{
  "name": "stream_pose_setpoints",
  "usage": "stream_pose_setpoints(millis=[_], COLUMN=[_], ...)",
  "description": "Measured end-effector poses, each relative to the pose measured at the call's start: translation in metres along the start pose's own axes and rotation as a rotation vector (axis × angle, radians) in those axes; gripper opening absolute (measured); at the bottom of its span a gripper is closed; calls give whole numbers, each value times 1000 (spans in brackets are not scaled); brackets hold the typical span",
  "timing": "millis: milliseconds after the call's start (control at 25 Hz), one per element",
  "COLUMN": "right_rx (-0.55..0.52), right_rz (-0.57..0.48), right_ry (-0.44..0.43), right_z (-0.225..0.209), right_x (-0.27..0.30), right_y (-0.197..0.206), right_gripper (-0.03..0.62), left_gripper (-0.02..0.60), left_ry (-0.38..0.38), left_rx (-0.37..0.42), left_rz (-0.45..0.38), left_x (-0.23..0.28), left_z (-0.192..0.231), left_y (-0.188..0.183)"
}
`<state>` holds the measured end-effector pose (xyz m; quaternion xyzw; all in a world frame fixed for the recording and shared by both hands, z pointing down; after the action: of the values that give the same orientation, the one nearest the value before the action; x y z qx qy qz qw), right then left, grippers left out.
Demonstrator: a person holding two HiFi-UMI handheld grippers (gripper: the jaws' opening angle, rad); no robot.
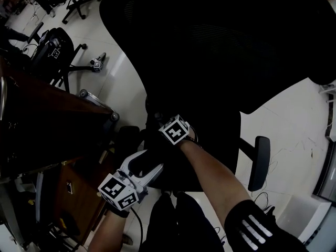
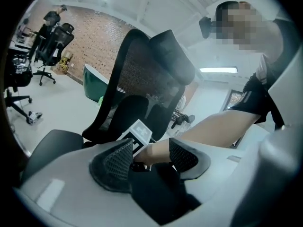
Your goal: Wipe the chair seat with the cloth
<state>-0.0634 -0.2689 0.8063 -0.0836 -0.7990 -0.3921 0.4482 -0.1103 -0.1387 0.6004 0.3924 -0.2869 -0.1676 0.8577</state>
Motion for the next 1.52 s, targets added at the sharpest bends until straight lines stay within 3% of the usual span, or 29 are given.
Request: stream_pose_setpoints(millis=[160,400,560,800,1000,1200,1320,1520], right_rx=[-22,-66,-79,21,59,97,128,61], right_rz=[36,105,211,305,338,256,163,70], right_ry=[-46,-50,27,169,256,257,162,-22], right_z=[15,7,-24,-85,-108,-97,-56,36], right_x=[27,23,-10,-89,-130,-129,-108,-46], right_y=[1,41,98,183,216,198,164,103], right_gripper=[61,61,61,60,60,60,60,60], left_gripper=[264,264,264,264,264,264,264,264], left_ry=[-11,7,39,128,170,173,151,77], left_rx=[-34,-54,-50,-37,-32,-18,-12,-22], left_rz=[-12,5,19,61,78,77,77,81], left_x=[-3,6,19,46,60,53,36,-2], left_z=[3,-1,-11,-40,-54,-54,-46,-28], left_y=[8,17,14,29,32,32,33,37])
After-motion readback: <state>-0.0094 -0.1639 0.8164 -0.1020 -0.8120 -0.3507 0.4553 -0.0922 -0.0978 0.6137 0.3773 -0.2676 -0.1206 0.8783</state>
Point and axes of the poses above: the fingertips, and each gripper's own axes: x forward along the fingers, z to its left, y out of its underside, the point moved 4 cm from there along -x, backward along the fingers, and after that the axes turned 4 degrees about -y, right-handed, at the moved point
